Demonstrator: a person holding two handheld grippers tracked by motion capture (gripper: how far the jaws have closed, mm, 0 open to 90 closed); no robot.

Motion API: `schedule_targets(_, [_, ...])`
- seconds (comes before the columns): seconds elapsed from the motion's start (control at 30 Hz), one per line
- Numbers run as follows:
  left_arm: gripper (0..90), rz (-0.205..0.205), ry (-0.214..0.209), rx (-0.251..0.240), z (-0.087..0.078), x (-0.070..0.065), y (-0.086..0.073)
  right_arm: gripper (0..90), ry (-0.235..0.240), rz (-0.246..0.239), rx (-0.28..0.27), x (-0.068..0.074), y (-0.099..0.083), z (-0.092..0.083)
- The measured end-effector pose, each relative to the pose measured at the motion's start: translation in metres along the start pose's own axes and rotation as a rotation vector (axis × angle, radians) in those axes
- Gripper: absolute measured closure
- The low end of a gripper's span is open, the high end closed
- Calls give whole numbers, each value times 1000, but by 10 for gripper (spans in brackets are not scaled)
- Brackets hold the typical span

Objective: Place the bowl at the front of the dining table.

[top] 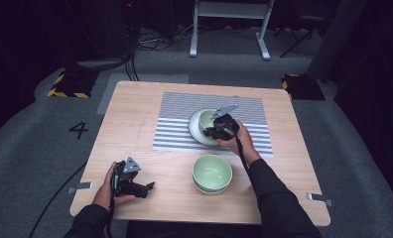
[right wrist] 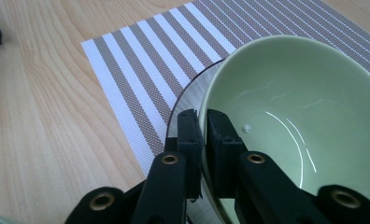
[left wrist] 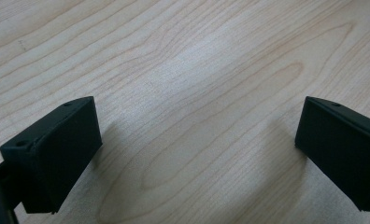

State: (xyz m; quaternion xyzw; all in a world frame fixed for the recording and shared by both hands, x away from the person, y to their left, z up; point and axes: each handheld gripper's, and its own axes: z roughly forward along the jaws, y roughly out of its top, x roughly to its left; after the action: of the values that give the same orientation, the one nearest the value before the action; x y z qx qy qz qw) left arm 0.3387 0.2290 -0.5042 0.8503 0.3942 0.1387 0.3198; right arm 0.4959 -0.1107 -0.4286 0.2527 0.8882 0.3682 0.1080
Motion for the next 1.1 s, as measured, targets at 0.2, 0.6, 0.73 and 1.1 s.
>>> schedule_targets(0.2, [4, 0, 0, 0, 0, 0, 0, 849, -32, -21, 31, -1, 2, 5])
schedule_targets(0.6, [3, 0, -1, 0, 0, 0, 0, 845, -42, -37, 44, -5, -1, 7])
schedule_targets(0.73, [3, 0, 0, 0, 0, 0, 0, 841, -33, -40, 56, -3, -2, 10])
schedule_targets(1.1, [3, 0, 0, 0, 0, 0, 0, 837, -26, -43, 52, -2, -5, 12])
